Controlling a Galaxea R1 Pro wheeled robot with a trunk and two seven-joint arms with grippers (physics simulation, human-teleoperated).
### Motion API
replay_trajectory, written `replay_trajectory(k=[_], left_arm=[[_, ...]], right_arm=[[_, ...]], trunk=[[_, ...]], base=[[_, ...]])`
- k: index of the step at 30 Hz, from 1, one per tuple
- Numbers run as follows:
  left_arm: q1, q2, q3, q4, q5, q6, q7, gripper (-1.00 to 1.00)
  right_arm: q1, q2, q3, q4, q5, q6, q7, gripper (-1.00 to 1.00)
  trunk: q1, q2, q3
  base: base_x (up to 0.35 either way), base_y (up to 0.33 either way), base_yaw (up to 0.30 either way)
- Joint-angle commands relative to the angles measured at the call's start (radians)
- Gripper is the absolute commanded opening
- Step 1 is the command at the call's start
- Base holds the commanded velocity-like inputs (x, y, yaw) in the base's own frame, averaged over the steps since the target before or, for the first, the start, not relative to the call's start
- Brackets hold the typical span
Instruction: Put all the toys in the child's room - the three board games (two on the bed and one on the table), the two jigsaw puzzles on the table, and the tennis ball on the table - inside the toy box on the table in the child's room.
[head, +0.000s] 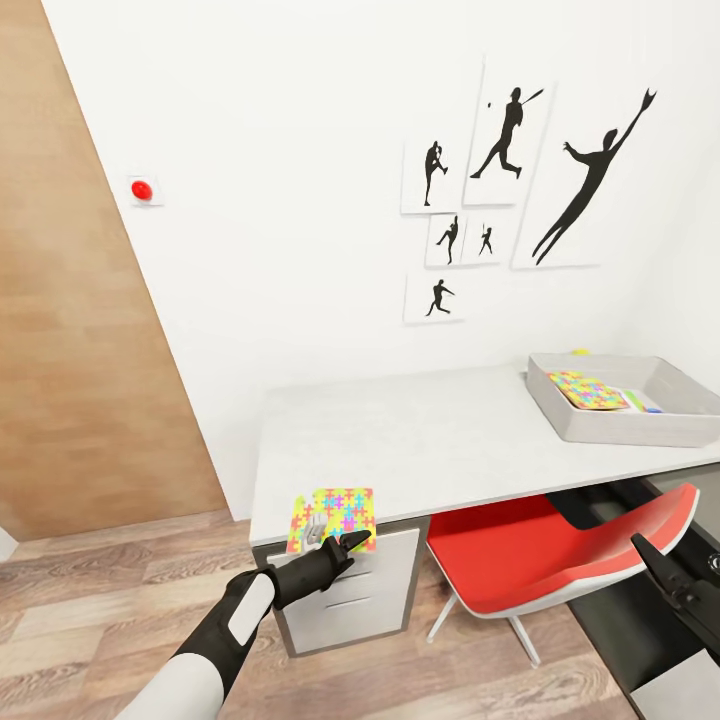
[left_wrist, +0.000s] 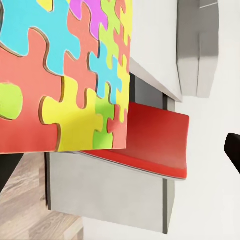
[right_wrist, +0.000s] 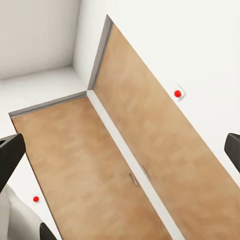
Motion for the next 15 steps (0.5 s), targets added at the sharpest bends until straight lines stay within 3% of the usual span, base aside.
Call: replay_trajectory(k=[1, 15], left_arm=[[-0.001, -0.001, 0.005, 0.0, 0.002, 0.007, -0.002, 1.0], [-0.001, 0.0, 0.007, 0.0, 0.004, 0.008, -0.003, 1.0]], right_arm=[[0.0, 0.0, 0.0, -0.001, -0.004, 0.011, 0.001, 1.0], [0.0, 0.0, 0.0, -0.001, -0.002, 0.011, 0.001, 1.0]], trunk=[[0.0, -0.001, -0.001], [0.0, -0.001, -0.001]], base=[[0.0, 0.0, 0.0], [0.0, 0.0, 0.0]])
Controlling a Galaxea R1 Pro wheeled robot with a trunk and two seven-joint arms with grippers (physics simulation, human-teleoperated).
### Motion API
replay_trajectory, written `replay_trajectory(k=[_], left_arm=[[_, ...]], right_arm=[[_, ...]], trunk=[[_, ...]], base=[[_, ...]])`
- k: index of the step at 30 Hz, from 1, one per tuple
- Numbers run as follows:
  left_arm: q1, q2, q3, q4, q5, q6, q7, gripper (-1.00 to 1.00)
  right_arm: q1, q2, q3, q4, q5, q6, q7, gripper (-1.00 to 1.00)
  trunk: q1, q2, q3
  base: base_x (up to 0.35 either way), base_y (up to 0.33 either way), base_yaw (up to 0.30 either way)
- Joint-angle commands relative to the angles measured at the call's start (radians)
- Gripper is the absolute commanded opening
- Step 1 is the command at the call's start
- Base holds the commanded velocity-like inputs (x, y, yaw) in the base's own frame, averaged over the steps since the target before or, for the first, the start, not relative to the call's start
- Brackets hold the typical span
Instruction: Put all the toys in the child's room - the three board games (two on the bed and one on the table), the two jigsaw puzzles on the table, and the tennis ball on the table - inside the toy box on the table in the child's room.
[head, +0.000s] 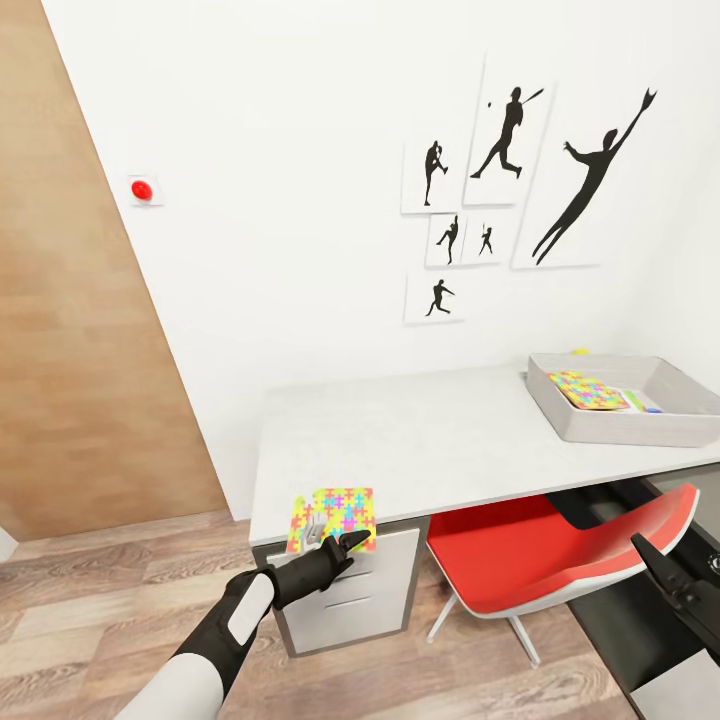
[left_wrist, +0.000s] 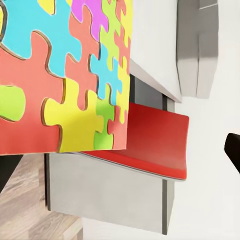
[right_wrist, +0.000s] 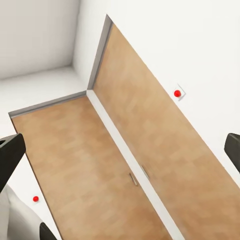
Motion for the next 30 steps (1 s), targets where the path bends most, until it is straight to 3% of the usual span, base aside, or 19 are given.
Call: replay_trajectory(k=[1, 6, 10, 17, 30], left_arm=[[-0.001, -0.001, 0.005, 0.0, 0.004, 0.007, -0.002, 1.0], [-0.001, -0.001, 0.004, 0.0, 0.035, 0.007, -0.001, 1.0], [-0.001, -0.001, 0.004, 0.0, 0.051, 0.008, -0.001, 1.0], [-0.001, -0.001, 0.003, 0.0, 0.055, 0.008, -0.001, 1.0], [-0.001, -0.001, 0.002, 0.0, 0.055, 0.007, -0.001, 1.0]], right_arm=[[0.0, 0.0, 0.0, -0.001, -0.004, 0.011, 0.001, 1.0], [0.0, 0.0, 0.005, -0.001, -0.003, 0.011, 0.0, 1.0], [0.0, 0.0, 0.024, -0.001, -0.001, 0.011, 0.001, 1.0], [0.0, 0.0, 0.031, -0.001, -0.001, 0.011, 0.0, 1.0], [0.0, 0.0, 0.032, -0.001, 0.0, 0.011, -0.001, 1.0]], trunk=[[0.004, -0.008, -0.004], [0.023, -0.043, -0.02], [0.023, -0.043, -0.02], [0.038, -0.071, -0.032], [0.038, -0.071, -0.032]], base=[[0.0, 0.0, 0.0], [0.0, 0.0, 0.0], [0.0, 0.0, 0.0], [0.0, 0.0, 0.0], [0.0, 0.0, 0.0]])
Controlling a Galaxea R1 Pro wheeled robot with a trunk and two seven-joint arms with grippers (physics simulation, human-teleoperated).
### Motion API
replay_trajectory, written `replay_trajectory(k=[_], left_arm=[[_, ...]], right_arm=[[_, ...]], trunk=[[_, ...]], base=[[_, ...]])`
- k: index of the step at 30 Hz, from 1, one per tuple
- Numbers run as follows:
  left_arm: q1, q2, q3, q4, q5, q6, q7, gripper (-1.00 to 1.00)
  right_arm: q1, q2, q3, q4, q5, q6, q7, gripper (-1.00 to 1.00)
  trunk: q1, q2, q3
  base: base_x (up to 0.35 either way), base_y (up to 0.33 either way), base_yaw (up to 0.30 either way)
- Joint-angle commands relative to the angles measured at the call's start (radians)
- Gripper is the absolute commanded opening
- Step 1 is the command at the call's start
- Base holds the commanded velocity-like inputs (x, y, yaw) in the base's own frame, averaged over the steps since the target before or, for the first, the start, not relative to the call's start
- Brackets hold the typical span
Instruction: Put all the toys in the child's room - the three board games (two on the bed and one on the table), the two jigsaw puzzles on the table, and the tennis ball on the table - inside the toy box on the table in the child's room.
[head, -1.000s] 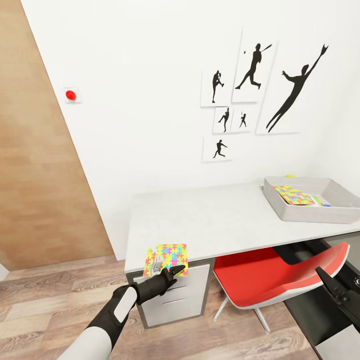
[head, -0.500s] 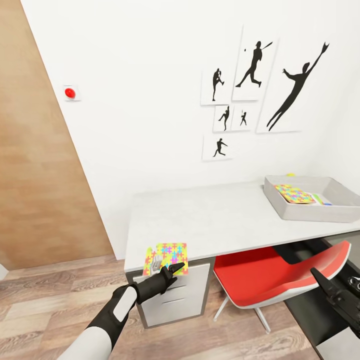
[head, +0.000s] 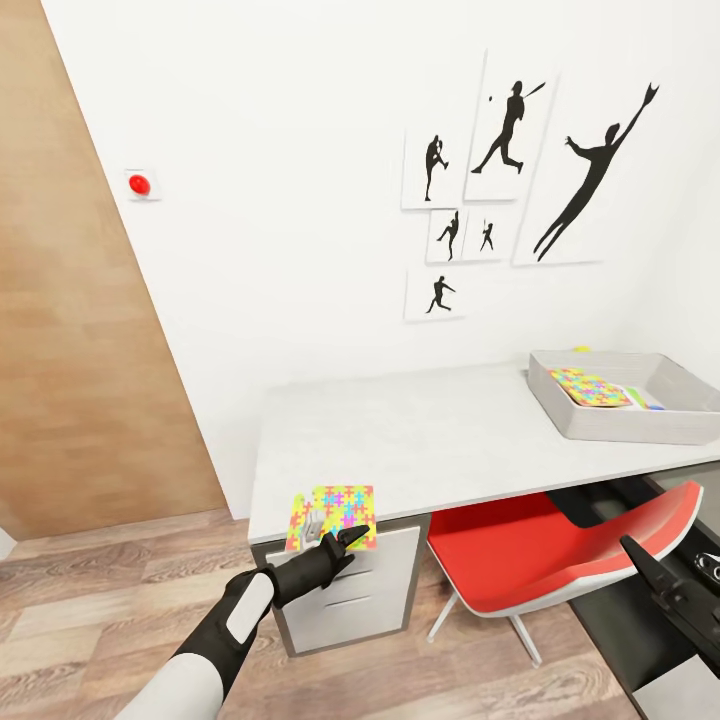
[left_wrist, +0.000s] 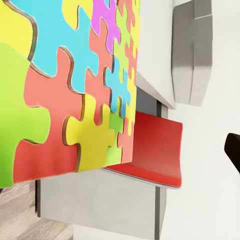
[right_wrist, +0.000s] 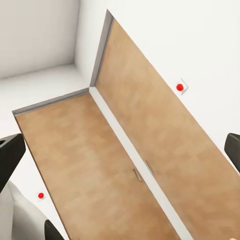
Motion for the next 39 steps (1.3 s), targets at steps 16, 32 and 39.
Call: replay_trajectory(k=[16, 32, 39], left_arm=[[-0.001, -0.001, 0.005, 0.0, 0.002, 0.006, -0.003, 1.0], [-0.001, -0.001, 0.005, 0.0, 0.002, 0.005, -0.003, 1.0], [-0.001, -0.001, 0.005, 0.0, 0.002, 0.003, -0.003, -1.0]], right_arm=[[0.0, 0.001, 0.0, -0.001, 0.001, 0.011, 0.0, 1.0], [0.0, 0.001, 0.002, -0.001, 0.001, 0.011, -0.002, 1.0], [0.0, 0.001, 0.002, -0.001, 0.001, 0.011, -0.003, 1.0]], trunk=[[0.0, -0.001, -0.001], [0.0, -0.001, -0.001], [0.0, -0.001, -0.001]], base=[[0.024, 0.0, 0.0], [0.0, 0.0, 0.0], [0.0, 0.0, 0.0]])
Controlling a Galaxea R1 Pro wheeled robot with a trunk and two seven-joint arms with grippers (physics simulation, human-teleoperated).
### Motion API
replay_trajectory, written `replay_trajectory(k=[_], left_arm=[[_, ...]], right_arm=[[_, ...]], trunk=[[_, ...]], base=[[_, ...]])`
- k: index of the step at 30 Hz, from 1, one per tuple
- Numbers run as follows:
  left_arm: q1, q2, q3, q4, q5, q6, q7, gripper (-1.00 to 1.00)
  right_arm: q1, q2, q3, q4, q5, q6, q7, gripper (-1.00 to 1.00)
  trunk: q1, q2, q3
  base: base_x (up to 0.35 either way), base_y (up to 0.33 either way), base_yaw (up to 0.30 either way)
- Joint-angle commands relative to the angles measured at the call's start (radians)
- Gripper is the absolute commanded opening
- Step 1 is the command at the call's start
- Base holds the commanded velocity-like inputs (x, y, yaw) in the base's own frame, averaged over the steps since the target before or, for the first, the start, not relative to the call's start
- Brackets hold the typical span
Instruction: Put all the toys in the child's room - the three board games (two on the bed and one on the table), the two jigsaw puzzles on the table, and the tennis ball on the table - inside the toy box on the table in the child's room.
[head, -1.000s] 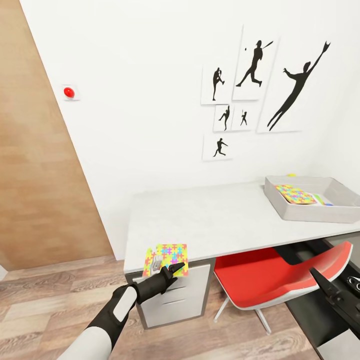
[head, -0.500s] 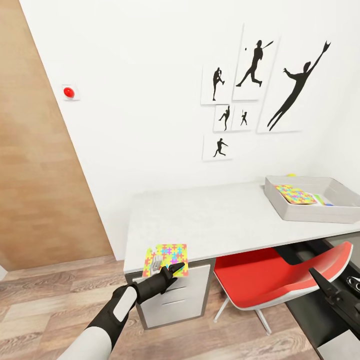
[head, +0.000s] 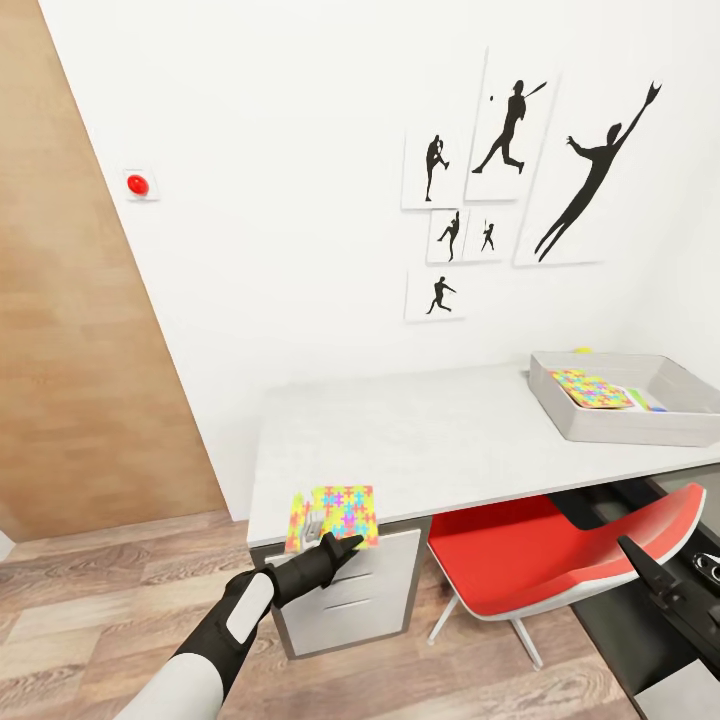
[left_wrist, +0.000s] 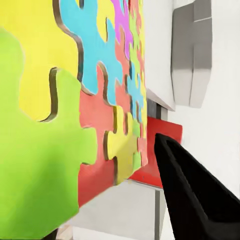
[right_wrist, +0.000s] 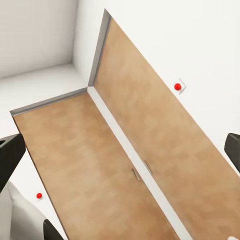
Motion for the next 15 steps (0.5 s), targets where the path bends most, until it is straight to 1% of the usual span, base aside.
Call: replay_trajectory(k=[1, 15], left_arm=[[-0.001, -0.001, 0.006, 0.001, -0.001, 0.006, -0.004, -1.0], [-0.001, -0.001, 0.006, 0.001, -0.001, 0.008, -0.005, -1.0]], right_arm=[[0.0, 0.0, 0.0, -0.001, -0.004, 0.011, 0.001, 1.0], [0.0, 0.0, 0.0, -0.001, -0.002, 0.011, 0.001, 1.0]], trunk=[[0.0, -0.001, -0.001], [0.0, -0.001, -0.001]], base=[[0.0, 0.0, 0.0], [0.0, 0.0, 0.0]])
